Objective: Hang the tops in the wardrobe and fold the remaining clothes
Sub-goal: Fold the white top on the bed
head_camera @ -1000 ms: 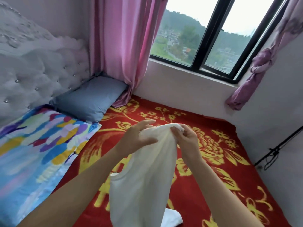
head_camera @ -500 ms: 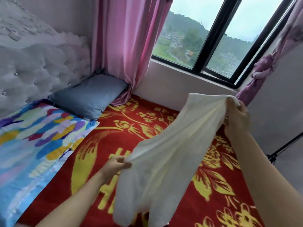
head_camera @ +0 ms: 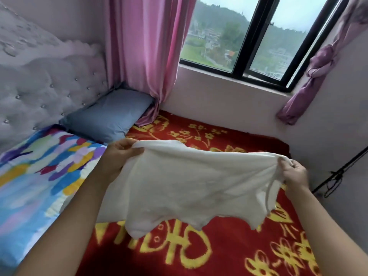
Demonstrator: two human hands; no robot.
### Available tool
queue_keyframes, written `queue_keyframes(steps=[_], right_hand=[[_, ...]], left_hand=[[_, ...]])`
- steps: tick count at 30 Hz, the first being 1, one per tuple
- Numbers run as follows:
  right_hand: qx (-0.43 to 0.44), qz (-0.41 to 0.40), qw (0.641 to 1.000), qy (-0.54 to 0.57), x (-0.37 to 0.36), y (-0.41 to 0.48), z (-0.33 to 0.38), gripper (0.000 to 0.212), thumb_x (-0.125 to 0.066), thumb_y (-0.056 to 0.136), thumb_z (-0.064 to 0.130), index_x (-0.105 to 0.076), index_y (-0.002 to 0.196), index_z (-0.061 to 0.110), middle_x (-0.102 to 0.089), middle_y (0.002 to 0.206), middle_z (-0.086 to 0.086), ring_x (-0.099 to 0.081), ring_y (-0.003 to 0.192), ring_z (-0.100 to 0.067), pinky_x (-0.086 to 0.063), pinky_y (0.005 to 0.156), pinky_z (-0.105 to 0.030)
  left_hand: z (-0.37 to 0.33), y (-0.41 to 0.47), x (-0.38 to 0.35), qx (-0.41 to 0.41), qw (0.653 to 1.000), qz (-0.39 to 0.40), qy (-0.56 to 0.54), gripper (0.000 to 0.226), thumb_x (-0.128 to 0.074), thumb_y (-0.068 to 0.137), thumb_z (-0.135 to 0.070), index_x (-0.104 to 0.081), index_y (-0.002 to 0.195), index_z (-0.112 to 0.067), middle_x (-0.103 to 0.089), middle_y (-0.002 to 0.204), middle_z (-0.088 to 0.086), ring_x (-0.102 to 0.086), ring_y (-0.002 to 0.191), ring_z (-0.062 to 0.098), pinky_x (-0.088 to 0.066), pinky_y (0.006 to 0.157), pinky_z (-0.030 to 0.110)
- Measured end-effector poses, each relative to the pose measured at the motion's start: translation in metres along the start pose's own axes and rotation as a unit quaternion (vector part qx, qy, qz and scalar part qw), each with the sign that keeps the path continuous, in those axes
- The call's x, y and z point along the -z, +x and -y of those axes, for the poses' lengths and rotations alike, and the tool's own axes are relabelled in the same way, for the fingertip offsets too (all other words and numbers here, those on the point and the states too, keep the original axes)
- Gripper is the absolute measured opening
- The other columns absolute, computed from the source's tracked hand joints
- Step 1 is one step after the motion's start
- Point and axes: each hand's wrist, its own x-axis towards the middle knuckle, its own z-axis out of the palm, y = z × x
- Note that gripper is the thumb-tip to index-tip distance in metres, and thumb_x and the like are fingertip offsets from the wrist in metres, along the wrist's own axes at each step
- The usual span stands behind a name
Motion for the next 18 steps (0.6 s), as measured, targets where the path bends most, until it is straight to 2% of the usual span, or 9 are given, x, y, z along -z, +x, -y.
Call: queue_keyframes(steps=[4, 6, 7, 10, 13, 15, 16, 18], right_hand=[[-0.128, 0.057, 0.990, -0.026, 0.007, -0.017, -0.064, 0.022, -0.053, 0.092, 0.005, -0.054, 0.072, 0.014, -0.050, 0.067, -0.005, -0.049, 0.043, -0.007, -0.037, 0.037, -0.014], [-0.159, 0.066, 0.985, -0.027, 0.006, -0.026, -0.085, 0.021, -0.054, 0.092, 0.005, -0.053, 0.073, 0.013, -0.051, 0.066, -0.005, -0.048, 0.047, -0.010, -0.037, 0.038, -0.014], [-0.159, 0.072, 0.984, -0.025, 0.004, -0.029, -0.089, 0.019, -0.055, 0.091, 0.005, -0.054, 0.073, 0.012, -0.053, 0.067, -0.005, -0.049, 0.052, -0.012, -0.040, 0.044, -0.017], [-0.128, 0.129, 0.983, -0.023, -0.001, -0.037, -0.079, 0.011, -0.059, 0.089, 0.008, -0.061, 0.080, 0.012, -0.060, 0.075, -0.007, -0.054, 0.066, -0.018, -0.044, 0.060, -0.028], [-0.070, 0.230, 0.970, -0.029, -0.013, -0.046, -0.047, 0.011, -0.062, 0.087, 0.010, -0.068, 0.079, 0.014, -0.065, 0.073, -0.005, -0.059, 0.063, -0.015, -0.048, 0.055, -0.024], [-0.021, 0.283, 0.958, -0.048, -0.028, -0.056, -0.023, 0.014, -0.063, 0.085, 0.006, -0.069, 0.076, 0.016, -0.066, 0.072, -0.005, -0.059, 0.063, -0.014, -0.048, 0.056, -0.023], [-0.001, 0.302, 0.952, -0.054, -0.035, -0.061, -0.012, 0.016, -0.064, 0.084, 0.004, -0.069, 0.074, 0.016, -0.064, 0.072, -0.006, -0.058, 0.064, -0.015, -0.047, 0.058, -0.025], [0.031, 0.335, 0.939, -0.063, -0.051, -0.073, 0.005, 0.017, -0.068, 0.081, 0.006, -0.069, 0.071, 0.019, -0.063, 0.071, -0.003, -0.057, 0.065, -0.015, -0.046, 0.061, -0.028]], left_hand=[[0.046, -0.009, 0.007, 0.083, 0.996, 0.011, 0.043, 0.010, -0.067, 0.079, -0.001, -0.068, 0.079, -0.010, -0.068, 0.064, -0.006, -0.062, 0.058, 0.005, -0.049, 0.052, 0.014], [0.066, -0.014, 0.012, 0.120, 0.991, 0.007, 0.066, 0.008, -0.067, 0.079, 0.000, -0.068, 0.081, -0.008, -0.067, 0.065, -0.004, -0.061, 0.062, 0.009, -0.050, 0.055, 0.018], [0.073, -0.014, 0.015, 0.128, 0.989, -0.001, 0.072, 0.008, -0.067, 0.079, 0.001, -0.067, 0.081, -0.008, -0.067, 0.065, -0.004, -0.061, 0.062, 0.010, -0.050, 0.055, 0.019], [0.084, -0.009, 0.019, 0.114, 0.987, -0.041, 0.104, 0.012, -0.065, 0.081, 0.006, -0.066, 0.084, -0.005, -0.066, 0.067, -0.002, -0.060, 0.065, 0.011, -0.048, 0.054, 0.015], [0.085, 0.001, 0.011, 0.060, 0.959, -0.025, 0.275, 0.035, -0.067, 0.078, 0.005, -0.063, 0.110, -0.009, -0.061, 0.100, 0.008, -0.053, 0.093, 0.018, -0.044, 0.080, 0.023], [0.082, 0.005, -0.009, 0.016, 0.944, 0.034, 0.329, 0.056, -0.074, 0.075, -0.003, -0.055, 0.126, -0.015, -0.055, 0.116, 0.006, -0.049, 0.109, 0.016, -0.039, 0.097, 0.031], [0.078, 0.005, -0.023, -0.005, 0.943, 0.075, 0.325, 0.064, -0.077, 0.073, -0.007, -0.051, 0.131, -0.018, -0.053, 0.122, 0.003, -0.047, 0.115, 0.014, -0.038, 0.099, 0.029], [0.070, 0.001, -0.058, -0.026, 0.940, 0.172, 0.293, 0.075, -0.080, 0.072, -0.022, -0.044, 0.137, -0.023, -0.048, 0.131, -0.005, -0.043, 0.120, 0.005, -0.035, 0.094, 0.018]])
